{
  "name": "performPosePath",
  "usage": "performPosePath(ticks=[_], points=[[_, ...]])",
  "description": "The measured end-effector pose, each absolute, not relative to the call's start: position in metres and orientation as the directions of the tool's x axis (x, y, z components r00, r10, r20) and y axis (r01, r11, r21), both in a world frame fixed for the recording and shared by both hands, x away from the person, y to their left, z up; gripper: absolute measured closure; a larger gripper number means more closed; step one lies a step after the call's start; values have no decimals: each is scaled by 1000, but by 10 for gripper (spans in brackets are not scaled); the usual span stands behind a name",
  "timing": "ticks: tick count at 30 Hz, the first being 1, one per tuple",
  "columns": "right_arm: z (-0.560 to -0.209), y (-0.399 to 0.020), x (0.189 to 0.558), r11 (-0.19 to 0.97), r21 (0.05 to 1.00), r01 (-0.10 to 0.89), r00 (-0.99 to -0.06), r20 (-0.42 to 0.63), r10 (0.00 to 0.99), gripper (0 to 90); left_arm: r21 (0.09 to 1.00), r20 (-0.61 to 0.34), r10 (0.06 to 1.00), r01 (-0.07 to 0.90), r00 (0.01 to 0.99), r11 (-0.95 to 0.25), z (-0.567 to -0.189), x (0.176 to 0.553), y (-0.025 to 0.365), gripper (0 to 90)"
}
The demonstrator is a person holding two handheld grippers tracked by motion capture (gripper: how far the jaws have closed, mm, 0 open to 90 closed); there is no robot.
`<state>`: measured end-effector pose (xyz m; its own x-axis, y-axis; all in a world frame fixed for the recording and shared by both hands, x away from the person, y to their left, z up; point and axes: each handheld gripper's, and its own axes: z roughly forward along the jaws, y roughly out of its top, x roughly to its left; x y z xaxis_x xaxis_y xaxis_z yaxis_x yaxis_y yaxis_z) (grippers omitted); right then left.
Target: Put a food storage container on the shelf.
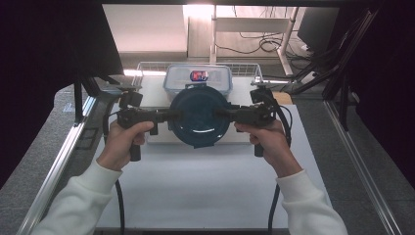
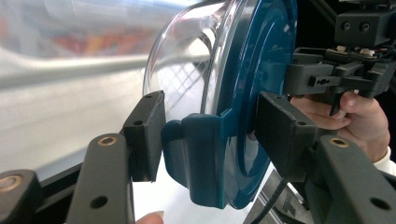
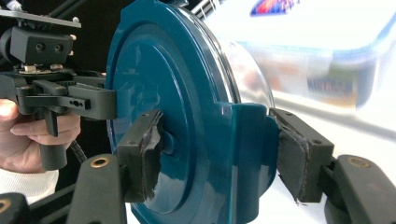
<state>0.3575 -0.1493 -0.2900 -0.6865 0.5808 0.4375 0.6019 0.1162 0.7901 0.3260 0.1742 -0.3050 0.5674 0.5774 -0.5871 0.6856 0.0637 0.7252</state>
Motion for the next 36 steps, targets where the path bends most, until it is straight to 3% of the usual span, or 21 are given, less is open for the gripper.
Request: performPosePath(ticks=[17,36], points=[[-236,-139,401,84,800,595,-683,448,577,372,740,-575,576,669,581,64,-250,374,184,442],[-219,-131,458,55,764,643,-631,487,604,371,681,-640,547,728,540,79,-241,439,194,440]])
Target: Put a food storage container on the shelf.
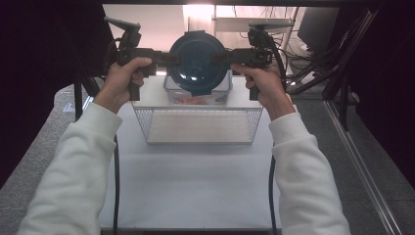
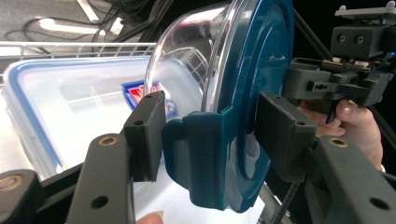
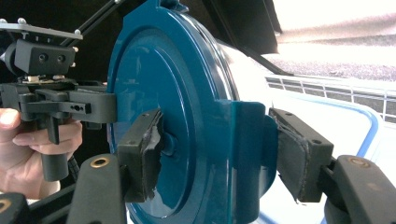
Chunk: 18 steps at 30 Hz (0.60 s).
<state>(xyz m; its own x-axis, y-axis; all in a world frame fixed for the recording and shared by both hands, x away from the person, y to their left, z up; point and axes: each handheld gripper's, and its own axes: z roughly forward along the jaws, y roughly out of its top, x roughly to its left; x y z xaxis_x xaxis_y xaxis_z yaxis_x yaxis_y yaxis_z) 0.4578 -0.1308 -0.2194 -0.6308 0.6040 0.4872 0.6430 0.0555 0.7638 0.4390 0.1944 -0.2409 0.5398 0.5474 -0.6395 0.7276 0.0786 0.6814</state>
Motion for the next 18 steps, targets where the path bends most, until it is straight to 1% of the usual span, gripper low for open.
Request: performPosePath(ticks=[3,6,9,10,11,12,15,18], points=[[-228,-127,470,39,734,678,-599,521,608,371,660,-660,543,746,519,90,-248,451,198,440],[-233,-128,478,3,716,698,-572,555,604,368,650,-674,540,753,504,108,-251,458,199,446],[-241,-131,490,-52,673,738,-522,617,588,364,630,-694,530,768,487,119,-257,466,196,437],[-241,-131,490,-52,673,738,-522,617,588,364,630,-694,530,768,487,119,-257,466,196,432],[-247,-132,497,-86,643,761,-486,653,580,361,614,-709,523,779,473,128,-261,471,196,426],[-249,-133,500,-96,634,768,-475,663,579,359,614,-709,523,779,473,128,-261,471,196,420],[-254,-133,504,-124,611,781,-445,685,576,356,579,-749,494,798,442,164,-271,480,196,409],[-257,-133,507,-142,587,797,-415,703,578,356,579,-753,489,795,440,178,-273,482,196,411]])
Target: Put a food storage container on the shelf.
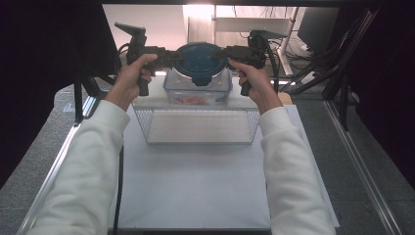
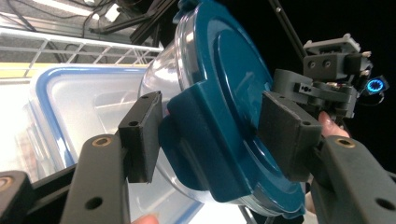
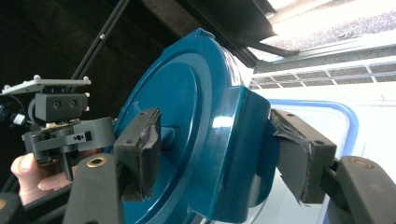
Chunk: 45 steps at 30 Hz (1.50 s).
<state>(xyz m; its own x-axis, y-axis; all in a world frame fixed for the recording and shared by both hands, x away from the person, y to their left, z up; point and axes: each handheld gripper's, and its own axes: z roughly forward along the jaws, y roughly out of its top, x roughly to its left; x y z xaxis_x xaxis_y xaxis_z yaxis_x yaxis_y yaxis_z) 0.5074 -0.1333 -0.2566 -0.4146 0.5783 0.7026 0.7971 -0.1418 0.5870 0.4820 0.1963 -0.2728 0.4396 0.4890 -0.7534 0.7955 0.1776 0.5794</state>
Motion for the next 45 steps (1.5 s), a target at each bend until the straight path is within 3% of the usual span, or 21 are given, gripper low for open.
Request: performPosePath(ticks=[10,14,18,26,31,34,40,45], points=[[-256,-134,501,-150,591,792,-412,700,583,351,589,-749,505,780,429,212,-273,481,192,410],[-256,-134,501,-139,612,778,-433,684,587,327,601,-735,521,772,433,207,-272,479,190,349],[-251,-132,496,-118,675,728,-494,636,593,163,632,-727,516,734,452,248,-265,472,196,235],[-240,-147,476,-87,749,657,-531,541,652,114,709,-650,577,668,494,226,-258,446,209,186],[-241,-170,439,3,819,574,-592,412,693,124,773,-559,639,610,528,172,-263,406,218,188],[-247,-178,426,18,834,551,-609,388,691,133,790,-530,659,593,533,156,-268,390,219,195],[-270,-196,387,80,868,490,-670,317,672,157,816,-485,652,569,583,99,-298,343,216,200],[-309,-214,348,119,878,464,-698,280,659,170,817,-456,677,573,578,61,-345,306,212,205]])
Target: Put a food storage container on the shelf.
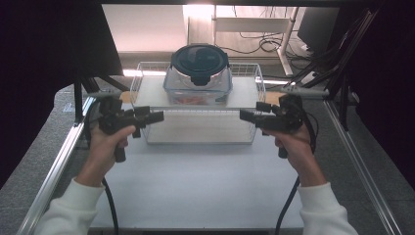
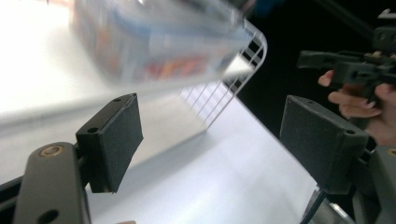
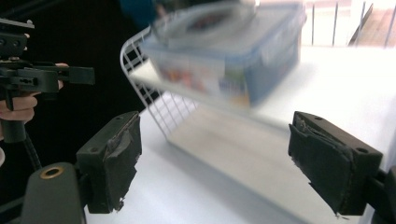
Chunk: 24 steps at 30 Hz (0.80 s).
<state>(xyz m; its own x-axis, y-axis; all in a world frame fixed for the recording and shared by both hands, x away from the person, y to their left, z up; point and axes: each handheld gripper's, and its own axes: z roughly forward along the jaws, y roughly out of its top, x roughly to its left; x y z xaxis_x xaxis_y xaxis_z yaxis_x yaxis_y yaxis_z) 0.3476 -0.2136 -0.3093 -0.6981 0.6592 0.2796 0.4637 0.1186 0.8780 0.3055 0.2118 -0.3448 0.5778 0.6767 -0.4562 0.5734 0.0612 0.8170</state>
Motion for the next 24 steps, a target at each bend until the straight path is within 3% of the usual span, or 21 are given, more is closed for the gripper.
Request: performPosePath(ticks=[8,14,19,22,24], points=[[-362,-224,317,153,878,453,-704,247,666,180,810,-408,730,586,549,12,-402,278,214,229],[-425,-229,289,222,834,505,-684,230,693,188,776,-377,777,630,504,-33,-456,251,212,243],[-447,-231,284,239,805,543,-671,245,700,191,753,-369,797,656,478,-44,-471,247,215,247],[-457,-231,282,303,791,532,-669,172,723,204,757,-330,818,650,471,-68,-474,244,220,246],[-456,-234,282,289,798,530,-668,182,722,206,758,-334,816,649,471,-64,-474,244,222,245]])
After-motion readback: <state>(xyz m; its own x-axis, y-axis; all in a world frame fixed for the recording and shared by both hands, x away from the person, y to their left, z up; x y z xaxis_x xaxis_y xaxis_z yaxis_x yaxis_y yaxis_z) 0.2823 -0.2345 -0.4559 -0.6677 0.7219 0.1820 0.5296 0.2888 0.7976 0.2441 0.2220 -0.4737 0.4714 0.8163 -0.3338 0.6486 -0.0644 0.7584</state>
